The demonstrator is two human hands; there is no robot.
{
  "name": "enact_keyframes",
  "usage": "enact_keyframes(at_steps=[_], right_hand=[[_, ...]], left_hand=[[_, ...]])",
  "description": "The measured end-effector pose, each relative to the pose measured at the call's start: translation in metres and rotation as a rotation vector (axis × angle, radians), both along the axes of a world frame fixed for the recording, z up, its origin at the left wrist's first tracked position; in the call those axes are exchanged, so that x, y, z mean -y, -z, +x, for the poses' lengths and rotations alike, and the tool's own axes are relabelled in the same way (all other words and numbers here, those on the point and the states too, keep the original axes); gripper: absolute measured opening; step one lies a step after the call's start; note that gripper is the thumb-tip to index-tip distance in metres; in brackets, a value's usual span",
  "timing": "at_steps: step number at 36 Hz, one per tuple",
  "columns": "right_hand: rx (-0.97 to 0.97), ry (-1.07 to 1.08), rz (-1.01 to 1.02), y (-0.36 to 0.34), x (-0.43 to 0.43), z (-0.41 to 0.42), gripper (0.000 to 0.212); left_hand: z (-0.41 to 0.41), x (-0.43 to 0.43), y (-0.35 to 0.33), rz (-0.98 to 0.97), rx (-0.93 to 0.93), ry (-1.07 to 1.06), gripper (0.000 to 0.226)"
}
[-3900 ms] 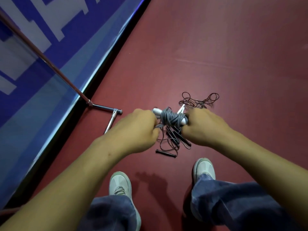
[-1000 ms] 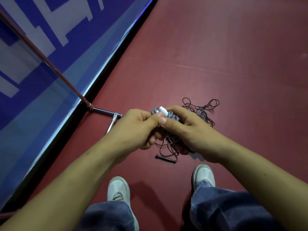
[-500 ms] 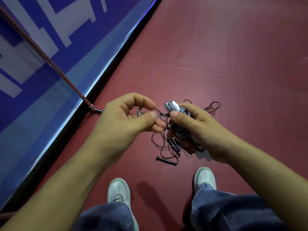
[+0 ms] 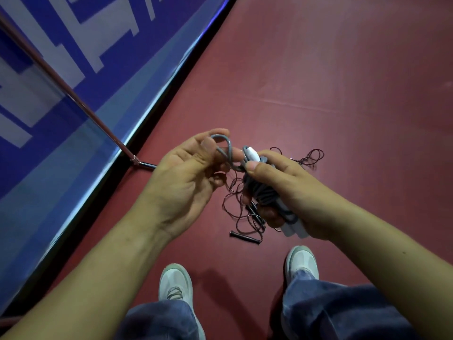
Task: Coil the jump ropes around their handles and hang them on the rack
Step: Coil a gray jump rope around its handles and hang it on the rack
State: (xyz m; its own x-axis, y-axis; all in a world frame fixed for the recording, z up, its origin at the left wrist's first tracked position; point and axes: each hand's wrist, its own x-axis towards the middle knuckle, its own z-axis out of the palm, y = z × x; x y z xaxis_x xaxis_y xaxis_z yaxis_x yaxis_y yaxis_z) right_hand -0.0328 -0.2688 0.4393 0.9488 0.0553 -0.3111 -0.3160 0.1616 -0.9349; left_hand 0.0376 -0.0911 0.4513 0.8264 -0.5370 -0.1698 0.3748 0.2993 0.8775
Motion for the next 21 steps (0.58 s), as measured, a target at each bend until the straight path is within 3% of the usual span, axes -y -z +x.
enact_keyframes(at_steps=[3,12,18,21], right_hand=[[0.012,0.032,0.000,0.000,0.003,0.001,0.013],[0.029,0.037,-0.078,0.001,0.005,0.000,0.012],[0.033,0.035,-0.087,0.001,0.000,-0.001,0.013],[0.016,0.054,-0.038,0.000,-0.001,0.001,0.012]], left_hand=[[0.000,0.002,0.004,0.133,-0.026,-0.061,0.034],[-0.013,0.012,0.013,0.396,0.266,-0.187,0.009],[-0.020,0.019,0.017,0.575,0.516,-0.250,0.011],[-0.024,0.021,0.012,0.550,0.530,-0.250,0.015]])
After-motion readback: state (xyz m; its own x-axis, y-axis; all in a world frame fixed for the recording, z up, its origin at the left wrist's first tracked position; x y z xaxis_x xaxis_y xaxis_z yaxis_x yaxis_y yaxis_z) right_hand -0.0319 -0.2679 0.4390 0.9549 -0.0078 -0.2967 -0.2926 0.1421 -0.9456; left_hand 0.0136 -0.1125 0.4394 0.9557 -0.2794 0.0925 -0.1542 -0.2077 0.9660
